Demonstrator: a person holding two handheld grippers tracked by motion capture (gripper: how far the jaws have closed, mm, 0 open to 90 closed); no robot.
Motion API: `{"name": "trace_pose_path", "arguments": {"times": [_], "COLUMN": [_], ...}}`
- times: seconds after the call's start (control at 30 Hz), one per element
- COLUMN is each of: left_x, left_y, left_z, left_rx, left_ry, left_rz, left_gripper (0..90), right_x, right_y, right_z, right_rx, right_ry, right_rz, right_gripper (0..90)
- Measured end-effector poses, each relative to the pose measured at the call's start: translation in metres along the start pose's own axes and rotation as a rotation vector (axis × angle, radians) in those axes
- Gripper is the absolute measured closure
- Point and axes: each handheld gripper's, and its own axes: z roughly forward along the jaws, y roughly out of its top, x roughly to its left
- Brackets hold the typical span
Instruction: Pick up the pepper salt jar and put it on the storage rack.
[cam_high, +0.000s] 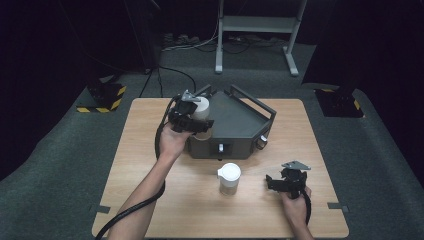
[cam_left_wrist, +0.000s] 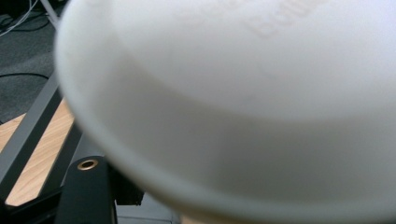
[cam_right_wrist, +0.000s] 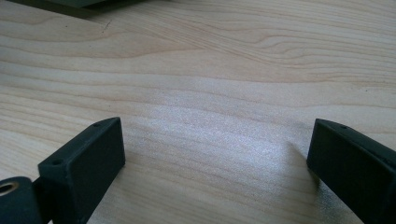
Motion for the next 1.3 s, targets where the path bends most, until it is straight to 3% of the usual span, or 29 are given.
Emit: {"name": "trace_pose_path", "arguments": {"times": [0.33, 0.8, 1.3], "left_x": [0.0, 0.005, 0.008], "left_y": [0.007, 0.009, 0.009], "left_z": [0.017, 0.037, 0.045], "left_rx": [0.013, 0.038, 0.058], "left_ry": [0.051, 0.068, 0.073], "left_rz": [-0.014, -0.042, -0.046], "left_gripper": [31.2, 31.3, 31.5], "right_x": [0.0, 0.0, 0.0], "right_y": [0.0, 0.0, 0.0], "right_z": [0.0, 0.0, 0.0], "right_rx": [0.0, 0.0, 0.001], "right_ry": [0.0, 0.0, 0.0], "right_rz": [0.001, 0.001, 0.001], "right_gripper": [3.6, 3.6, 3.6]}}
